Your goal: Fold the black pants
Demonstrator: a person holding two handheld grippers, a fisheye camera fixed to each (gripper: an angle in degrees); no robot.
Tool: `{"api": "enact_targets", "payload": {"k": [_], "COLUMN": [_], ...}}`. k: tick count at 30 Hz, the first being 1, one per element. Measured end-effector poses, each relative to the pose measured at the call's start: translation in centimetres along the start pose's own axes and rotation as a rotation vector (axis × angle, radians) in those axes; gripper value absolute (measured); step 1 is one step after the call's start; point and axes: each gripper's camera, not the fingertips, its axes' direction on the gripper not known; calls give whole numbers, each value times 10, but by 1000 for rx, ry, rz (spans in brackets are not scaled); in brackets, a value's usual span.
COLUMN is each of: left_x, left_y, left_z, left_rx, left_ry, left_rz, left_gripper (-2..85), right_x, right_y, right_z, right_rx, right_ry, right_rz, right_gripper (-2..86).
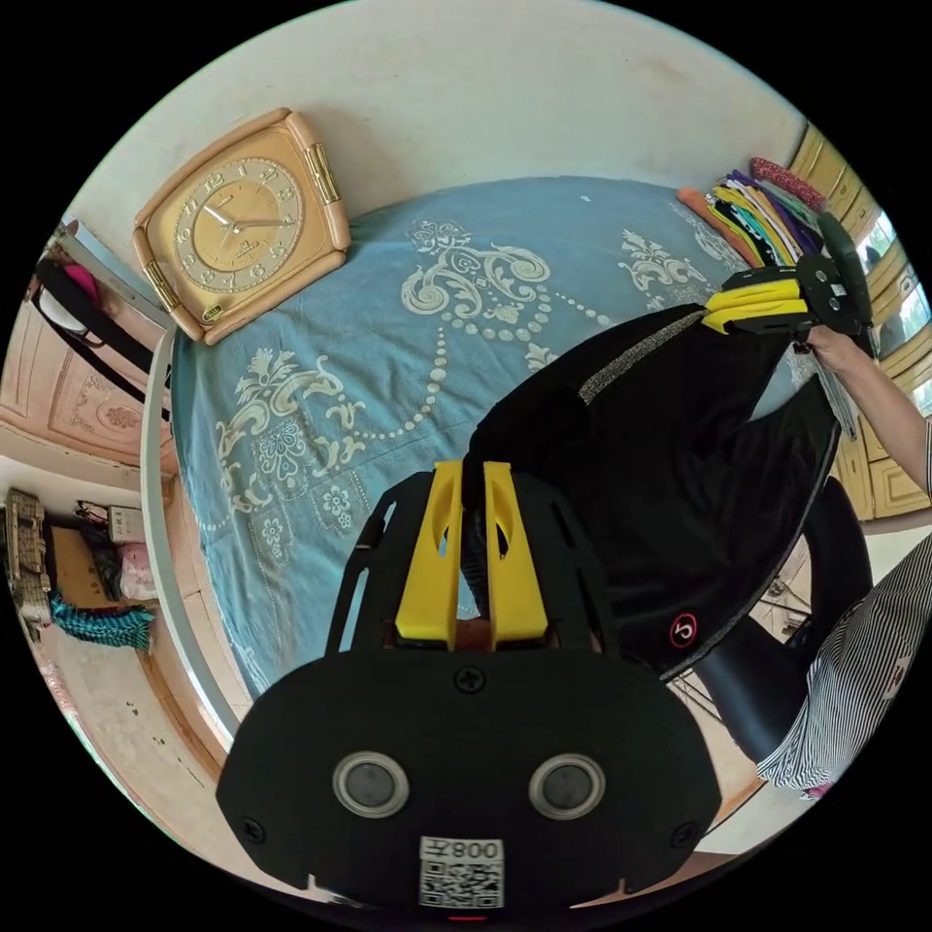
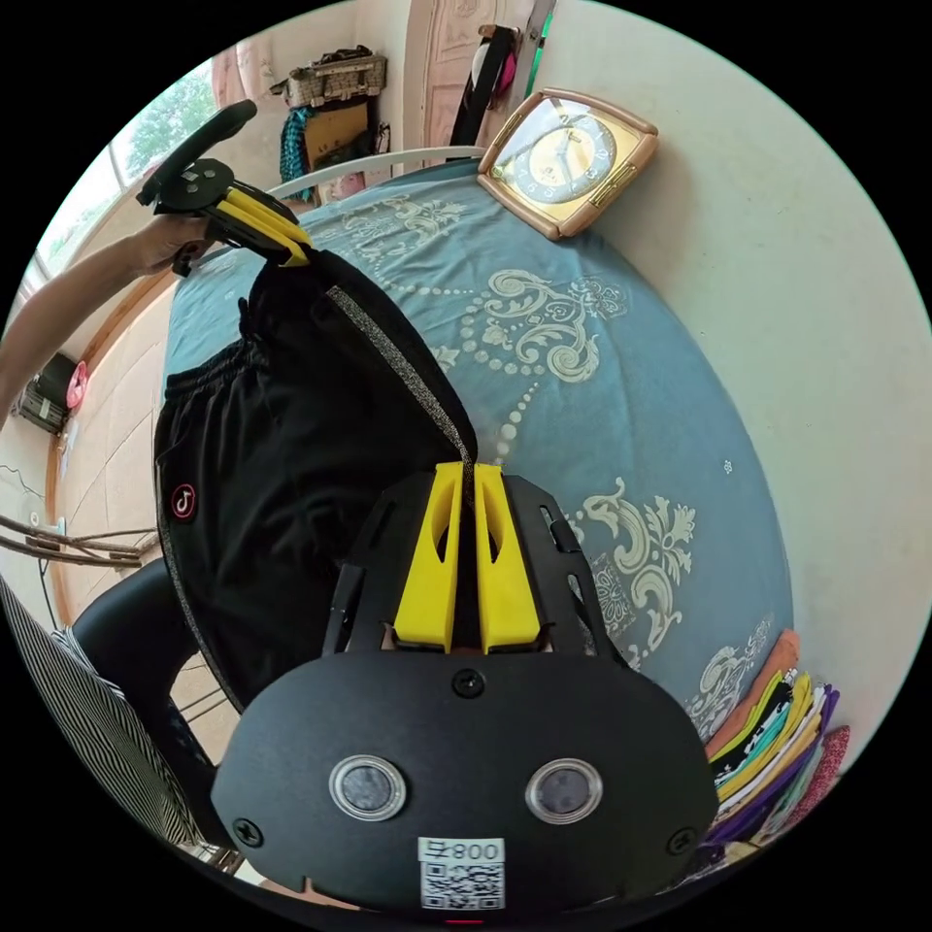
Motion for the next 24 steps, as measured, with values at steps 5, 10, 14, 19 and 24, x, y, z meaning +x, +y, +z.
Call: {"api": "enact_targets", "payload": {"k": [5,10,14,19,24], "left_x": [30,64,91,112,127], "left_y": [47,99,142,182,219], "left_z": [-39,-62,-67,-71,-78], "left_rx": [30,20,-30,-77,-123], "left_ry": [-11,24,36,47,46], "left_rz": [55,114,169,207,257], "left_gripper": [13,12,12,12,12], "right_x": [-42,-80,-111,-141,-158], "right_y": [36,67,92,112,130], "right_z": [-19,-17,1,27,50], "right_rx": [43,27,-28,-85,-132], "right_ry": [-25,-60,-108,-144,-176], "right_rz": [-23,-54,-78,-113,-152], "right_gripper": [9,9,9,9,9]}}
